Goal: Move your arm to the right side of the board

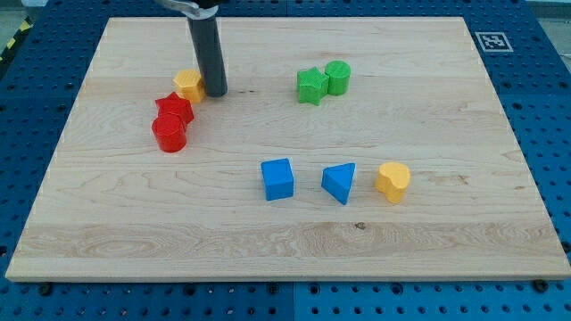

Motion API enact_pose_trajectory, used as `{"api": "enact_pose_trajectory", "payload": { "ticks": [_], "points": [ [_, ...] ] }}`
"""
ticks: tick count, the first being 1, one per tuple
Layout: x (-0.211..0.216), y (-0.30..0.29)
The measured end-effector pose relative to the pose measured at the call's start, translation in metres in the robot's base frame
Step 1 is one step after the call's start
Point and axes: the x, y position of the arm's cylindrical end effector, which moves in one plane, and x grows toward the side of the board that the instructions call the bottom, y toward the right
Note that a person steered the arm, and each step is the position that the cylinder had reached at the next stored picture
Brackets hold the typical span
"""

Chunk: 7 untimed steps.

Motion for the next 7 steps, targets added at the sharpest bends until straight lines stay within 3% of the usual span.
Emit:
{"api": "enact_pose_trajectory", "payload": {
  "ticks": [4, 7],
  "points": [
    [-0.011, -0.036],
    [-0.038, 0.077]
  ]
}}
